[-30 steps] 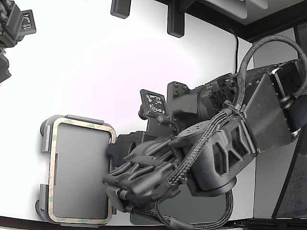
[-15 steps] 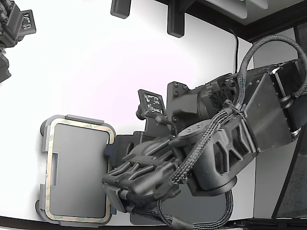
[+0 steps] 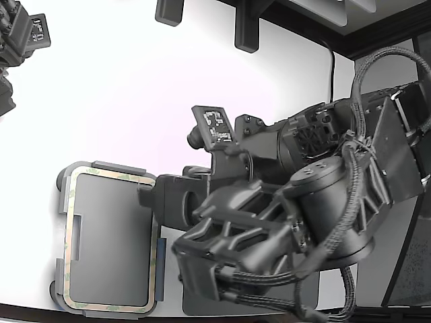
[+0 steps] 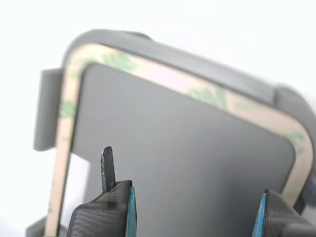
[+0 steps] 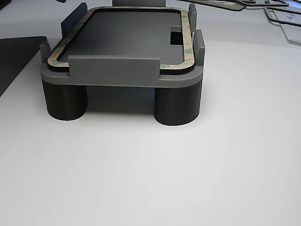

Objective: Move top rectangular frame to the holder.

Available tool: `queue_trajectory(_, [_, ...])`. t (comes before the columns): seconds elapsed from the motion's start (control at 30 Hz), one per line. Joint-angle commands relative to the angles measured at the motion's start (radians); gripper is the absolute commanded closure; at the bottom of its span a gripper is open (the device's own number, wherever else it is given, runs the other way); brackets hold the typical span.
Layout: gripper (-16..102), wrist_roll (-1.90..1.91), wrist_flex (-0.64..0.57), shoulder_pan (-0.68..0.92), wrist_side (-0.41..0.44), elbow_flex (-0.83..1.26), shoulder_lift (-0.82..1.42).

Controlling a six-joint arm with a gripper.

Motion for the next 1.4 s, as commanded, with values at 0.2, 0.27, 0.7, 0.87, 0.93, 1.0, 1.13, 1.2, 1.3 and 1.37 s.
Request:
queue_trajectory(0.2, [-14, -1.051, -0.359, -0.196, -0.028, 0.469, 0.611])
queue_trajectory(0.27, [-14, -1.201, -0.388, -0.262, -0.086, 0.534, 0.698])
queue_trajectory(0.7, [-14, -1.689, -0.545, -0.609, -0.39, 0.971, 1.166])
queue_trajectory(0.87, [-14, -1.709, -0.569, -0.614, -0.4, 1.129, 1.296])
queue_trajectory(0.93, [-14, -1.717, -0.56, -0.614, -0.411, 1.212, 1.371])
queue_trajectory(1.0, [-14, -1.727, -0.554, -0.62, -0.437, 1.253, 1.431])
queue_trajectory(1.13, [-14, -1.7, -0.549, -0.614, -0.383, 1.252, 1.433])
queue_trajectory(1.2, [-14, -1.692, -0.549, -0.614, -0.373, 1.252, 1.431])
queue_trajectory(1.3, [-14, -1.69, -0.549, -0.614, -0.37, 1.252, 1.431])
queue_trajectory(1.37, [-14, -1.69, -0.549, -0.614, -0.37, 1.252, 1.431])
